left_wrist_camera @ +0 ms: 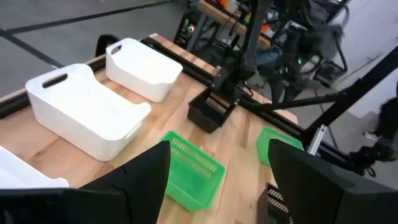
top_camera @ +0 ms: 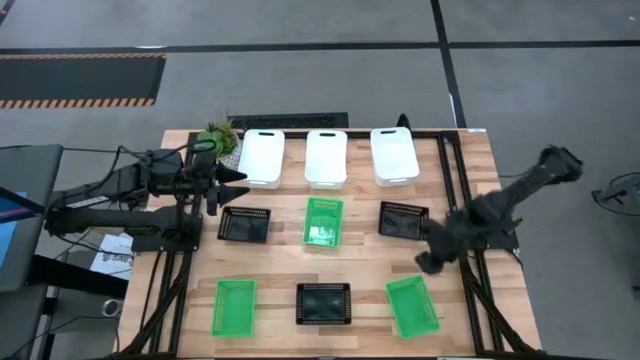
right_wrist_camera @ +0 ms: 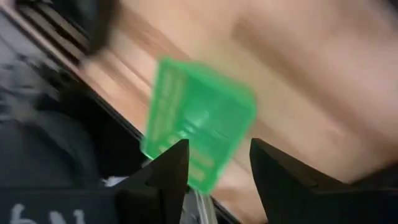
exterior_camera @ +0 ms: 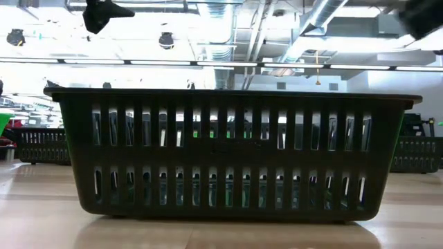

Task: Stack baskets by color
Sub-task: Stack the bottom right green bin on the top green bin

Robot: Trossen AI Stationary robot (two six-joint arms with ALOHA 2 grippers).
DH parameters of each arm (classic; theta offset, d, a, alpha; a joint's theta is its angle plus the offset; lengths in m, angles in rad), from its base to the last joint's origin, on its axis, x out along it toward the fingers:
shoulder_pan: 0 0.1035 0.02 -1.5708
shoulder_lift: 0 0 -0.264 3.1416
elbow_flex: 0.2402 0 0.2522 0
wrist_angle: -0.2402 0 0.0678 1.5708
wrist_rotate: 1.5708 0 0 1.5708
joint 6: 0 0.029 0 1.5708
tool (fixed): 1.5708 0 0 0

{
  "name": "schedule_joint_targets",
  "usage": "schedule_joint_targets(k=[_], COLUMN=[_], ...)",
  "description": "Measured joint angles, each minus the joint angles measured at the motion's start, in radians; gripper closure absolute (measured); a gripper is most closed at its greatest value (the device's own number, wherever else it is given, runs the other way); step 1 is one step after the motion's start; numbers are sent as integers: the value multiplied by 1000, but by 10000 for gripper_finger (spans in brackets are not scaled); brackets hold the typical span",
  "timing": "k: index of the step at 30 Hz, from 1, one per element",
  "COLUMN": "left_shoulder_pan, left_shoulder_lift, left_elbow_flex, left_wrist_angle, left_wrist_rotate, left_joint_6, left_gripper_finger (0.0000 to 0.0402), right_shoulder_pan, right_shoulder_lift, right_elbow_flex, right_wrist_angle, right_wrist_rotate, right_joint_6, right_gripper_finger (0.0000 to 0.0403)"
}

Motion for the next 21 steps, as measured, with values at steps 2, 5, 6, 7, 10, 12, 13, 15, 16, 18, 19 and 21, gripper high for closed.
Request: schedule_joint_targets(k=[2, 5, 6, 7, 10, 12, 13, 15, 16, 18, 19, 21], left_shoulder_pan=[0, 0, 0, 0, 0, 0, 0, 0, 0, 0, 0, 0], left_shoulder_lift=[-1, -10, -12, -18, -23, -24, -24, -24, -24, -24, -24, -24], left_elbow_flex=[0, 0, 0, 0, 0, 0, 0, 0, 0, 0, 0, 0], left_wrist_angle=[-1, -2, -2, -2, -1, -1, -1, -1, -1, 1, 2, 2], left_wrist_rotate=[0, 0, 0, -1, -18, -27, -28, -28, -28, -29, -32, -47], left_joint_6=[-8, -20, -21, -21, -15, -15, -14, -12, -12, -11, -10, -8], left_gripper_finger=[142, 142, 142, 142, 142, 142, 142, 142, 142, 142, 142, 142], right_shoulder_pan=[112, 263, 306, 342, 423, 452, 461, 466, 464, 455, 446, 428], right_shoulder_lift=[53, 133, 157, 180, 248, 289, 308, 348, 367, 401, 418, 451], right_elbow_flex=[0, 0, 0, 0, 0, 0, 0, 0, 0, 0, 0, 0], right_wrist_angle=[-1, 10, 22, 40, 98, 144, 158, 175, 180, 183, 182, 182], right_wrist_rotate=[32, 63, 69, 86, 169, 203, 217, 227, 227, 228, 228, 228], right_joint_6=[130, 330, 387, 439, 566, 612, 629, 645, 645, 644, 637, 629], right_gripper_finger=[209, 196, 188, 180, 154, 142, 139, 137, 137, 137, 137, 137])
